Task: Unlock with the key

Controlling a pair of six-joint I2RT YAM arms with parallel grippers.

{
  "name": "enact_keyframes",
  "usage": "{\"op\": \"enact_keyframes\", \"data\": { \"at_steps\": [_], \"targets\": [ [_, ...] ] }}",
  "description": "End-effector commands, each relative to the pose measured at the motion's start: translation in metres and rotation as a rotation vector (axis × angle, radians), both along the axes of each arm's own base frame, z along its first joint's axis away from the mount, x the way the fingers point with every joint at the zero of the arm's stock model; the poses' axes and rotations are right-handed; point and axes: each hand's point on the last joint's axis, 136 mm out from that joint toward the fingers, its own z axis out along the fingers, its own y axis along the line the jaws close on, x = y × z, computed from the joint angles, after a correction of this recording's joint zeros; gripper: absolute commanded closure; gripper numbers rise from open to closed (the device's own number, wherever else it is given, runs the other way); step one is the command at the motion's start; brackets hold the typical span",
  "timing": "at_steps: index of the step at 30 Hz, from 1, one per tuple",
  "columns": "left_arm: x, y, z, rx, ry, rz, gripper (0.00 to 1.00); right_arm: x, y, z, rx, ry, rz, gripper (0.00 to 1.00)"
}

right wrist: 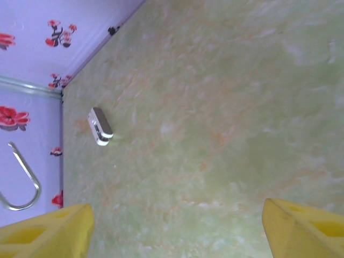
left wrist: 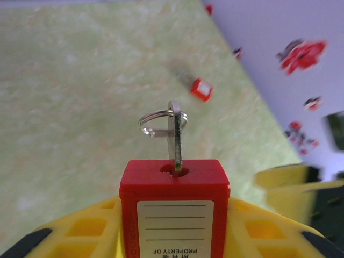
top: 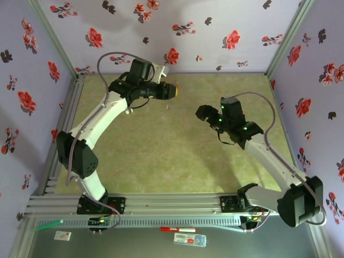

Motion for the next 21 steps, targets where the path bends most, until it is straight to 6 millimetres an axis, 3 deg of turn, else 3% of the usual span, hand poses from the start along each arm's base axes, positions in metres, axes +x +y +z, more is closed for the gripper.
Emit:
{"op": "enact_keyframes", "data": {
  "at_steps": [1,6,10,16,21],
  "targets": [
    [-0.008,0.019,-0.061,0.258,-0.017,-0.098,1.0,-0.012,-0.021,-0.004,-0.037,0.033,-0.056,0.17],
    [-0.004,0.026,-0.113,0.466,-0.07,-0.168,1.0,-0.023,-0.031,0.004,-0.048,0.036,-0.056,0.16],
    [-0.01,0.012,-0.157,0.586,-0.097,-0.249,1.0,-0.028,-0.037,0.009,-0.043,0.033,-0.067,0.16],
    [-0.039,-0.02,-0.218,0.691,-0.12,-0.383,1.0,-0.031,-0.045,0.017,-0.032,0.027,-0.076,0.16],
    [-0.072,-0.033,-0.242,0.732,-0.131,-0.465,1.0,-0.035,-0.05,0.021,-0.04,0.029,-0.073,0.16]
  ]
}}
